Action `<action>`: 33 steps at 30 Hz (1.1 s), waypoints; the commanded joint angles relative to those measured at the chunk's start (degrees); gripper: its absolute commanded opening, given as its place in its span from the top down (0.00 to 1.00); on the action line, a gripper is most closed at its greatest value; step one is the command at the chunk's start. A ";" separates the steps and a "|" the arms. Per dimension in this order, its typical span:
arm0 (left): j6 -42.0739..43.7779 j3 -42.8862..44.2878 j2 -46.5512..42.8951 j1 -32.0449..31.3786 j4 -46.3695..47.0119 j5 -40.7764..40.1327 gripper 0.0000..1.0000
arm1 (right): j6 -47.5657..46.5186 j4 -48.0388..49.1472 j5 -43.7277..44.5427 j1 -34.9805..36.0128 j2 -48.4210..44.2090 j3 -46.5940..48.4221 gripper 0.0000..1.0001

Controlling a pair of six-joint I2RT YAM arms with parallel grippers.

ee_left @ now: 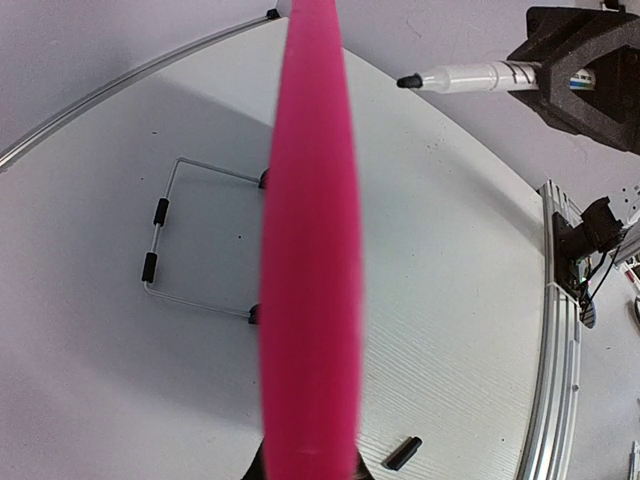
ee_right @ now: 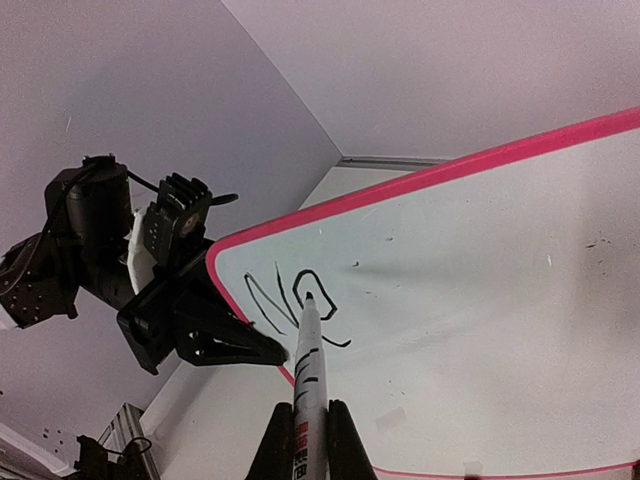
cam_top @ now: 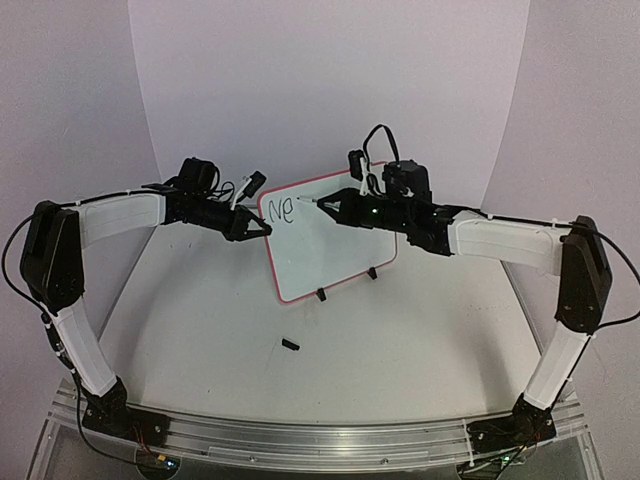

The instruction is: Write a sentence on the whiteboard

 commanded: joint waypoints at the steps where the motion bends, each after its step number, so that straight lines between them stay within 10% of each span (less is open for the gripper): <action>1: 0.51 0.17 -1.21 -1.54 -5.18 0.29 1.00 | -0.30 1.20 -0.85 -0.14 1.93 3.30 1.00; 33: 0.84 0.25 -1.38 -1.63 -5.54 -0.06 1.00 | 0.20 0.66 1.36 -0.73 3.07 -0.65 1.00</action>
